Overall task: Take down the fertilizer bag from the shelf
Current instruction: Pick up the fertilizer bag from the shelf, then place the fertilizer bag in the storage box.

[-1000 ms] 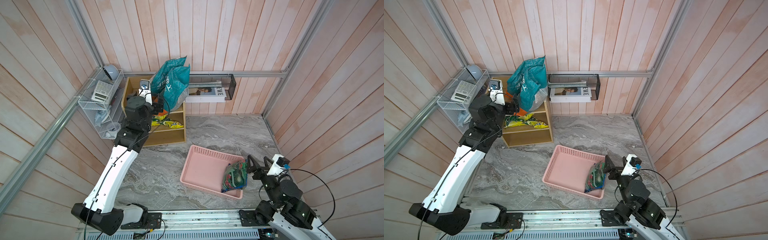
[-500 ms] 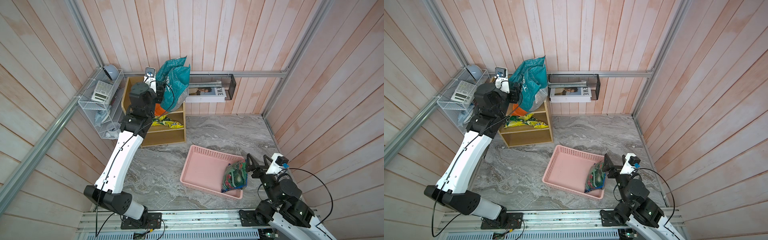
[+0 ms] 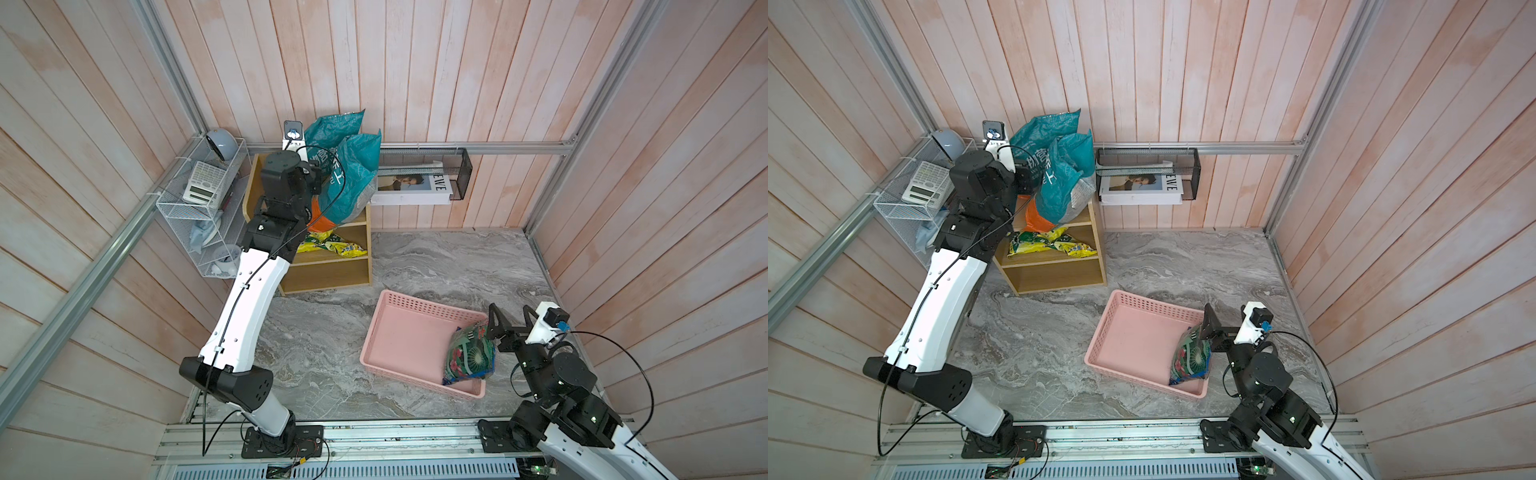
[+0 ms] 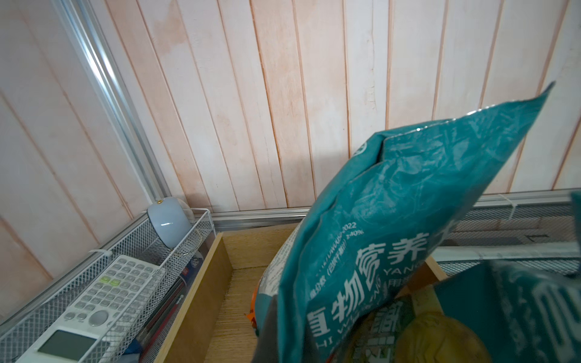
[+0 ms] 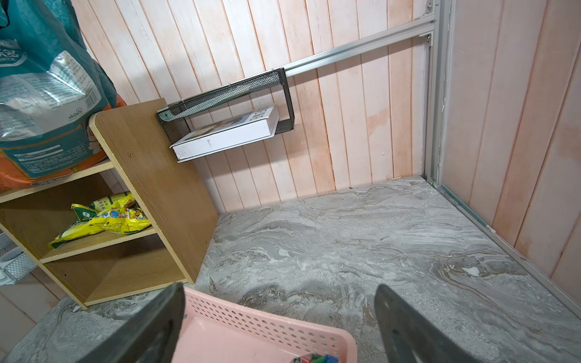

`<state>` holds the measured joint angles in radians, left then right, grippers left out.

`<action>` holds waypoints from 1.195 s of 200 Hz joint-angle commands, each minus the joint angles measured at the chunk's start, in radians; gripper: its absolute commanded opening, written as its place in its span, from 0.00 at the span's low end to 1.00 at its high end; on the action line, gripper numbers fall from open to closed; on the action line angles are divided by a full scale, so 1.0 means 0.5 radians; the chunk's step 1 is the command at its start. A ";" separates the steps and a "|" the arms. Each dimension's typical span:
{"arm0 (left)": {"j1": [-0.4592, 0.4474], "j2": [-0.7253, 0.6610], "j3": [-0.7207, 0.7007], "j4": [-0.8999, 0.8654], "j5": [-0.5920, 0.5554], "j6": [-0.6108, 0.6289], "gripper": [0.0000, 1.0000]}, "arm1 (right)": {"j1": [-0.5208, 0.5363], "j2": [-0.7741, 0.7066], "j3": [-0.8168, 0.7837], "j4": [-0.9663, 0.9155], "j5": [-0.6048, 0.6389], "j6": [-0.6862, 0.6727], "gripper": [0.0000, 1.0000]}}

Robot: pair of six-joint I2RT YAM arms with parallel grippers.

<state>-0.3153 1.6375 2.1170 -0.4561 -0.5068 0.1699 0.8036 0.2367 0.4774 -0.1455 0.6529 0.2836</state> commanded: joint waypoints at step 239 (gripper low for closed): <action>-0.768 -0.844 0.118 -1.549 -0.878 -1.801 0.00 | -0.003 0.026 0.030 -0.240 -0.027 0.212 0.98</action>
<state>-0.6464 1.2652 2.2951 -1.3861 -0.8841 -0.6174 0.8036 0.2363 0.4774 -0.2443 0.6483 0.3737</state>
